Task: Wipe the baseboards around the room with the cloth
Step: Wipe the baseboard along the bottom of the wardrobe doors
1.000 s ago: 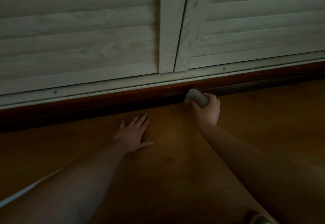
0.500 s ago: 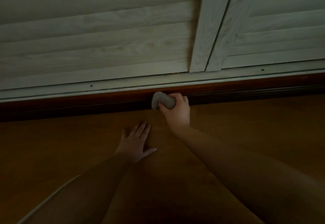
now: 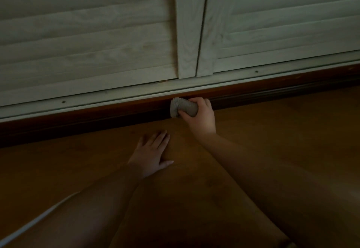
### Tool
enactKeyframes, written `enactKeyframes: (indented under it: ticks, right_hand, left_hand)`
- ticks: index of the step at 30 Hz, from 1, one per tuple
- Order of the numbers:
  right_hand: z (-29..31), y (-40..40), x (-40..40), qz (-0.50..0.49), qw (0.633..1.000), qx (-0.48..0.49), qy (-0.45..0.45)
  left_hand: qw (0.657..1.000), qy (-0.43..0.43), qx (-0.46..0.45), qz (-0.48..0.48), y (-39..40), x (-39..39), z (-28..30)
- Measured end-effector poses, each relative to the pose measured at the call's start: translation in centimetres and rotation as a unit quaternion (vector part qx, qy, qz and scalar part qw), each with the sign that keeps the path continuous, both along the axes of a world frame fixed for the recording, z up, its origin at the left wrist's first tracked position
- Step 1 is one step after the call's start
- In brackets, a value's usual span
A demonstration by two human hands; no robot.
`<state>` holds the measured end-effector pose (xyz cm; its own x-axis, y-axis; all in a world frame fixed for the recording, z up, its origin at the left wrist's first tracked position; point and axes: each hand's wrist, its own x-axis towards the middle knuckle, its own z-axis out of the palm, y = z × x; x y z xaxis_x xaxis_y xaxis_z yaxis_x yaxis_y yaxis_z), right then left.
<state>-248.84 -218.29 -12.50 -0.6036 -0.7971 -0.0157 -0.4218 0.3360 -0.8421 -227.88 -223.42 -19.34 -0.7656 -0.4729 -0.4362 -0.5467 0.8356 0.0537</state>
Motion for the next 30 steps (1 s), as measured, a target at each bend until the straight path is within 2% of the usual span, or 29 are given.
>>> enactKeyframes:
  ticks: [5,14,23,30]
  right_hand:
    - [0.4,2.3,-4.5,-0.036,0.999,-0.003,0.021]
    - [0.9,6.4,-13.1,-0.146,0.988,0.039,0.040]
    - [1.1,8.1,-15.1,-0.233,0.971,0.047,0.033]
    - [-0.6,10.0,-11.9,-0.138,0.987,0.074,0.034]
  left_hand:
    - [0.998,0.043,-0.006,-0.039,0.6,-4.0,0.0]
    - [0.997,0.014,-0.004,-0.078,1.0,-6.0,-0.5]
    - [0.996,0.014,0.014,-0.082,0.9,-6.4,0.3]
    - [0.997,-0.006,0.011,-0.077,1.5,-7.2,0.8]
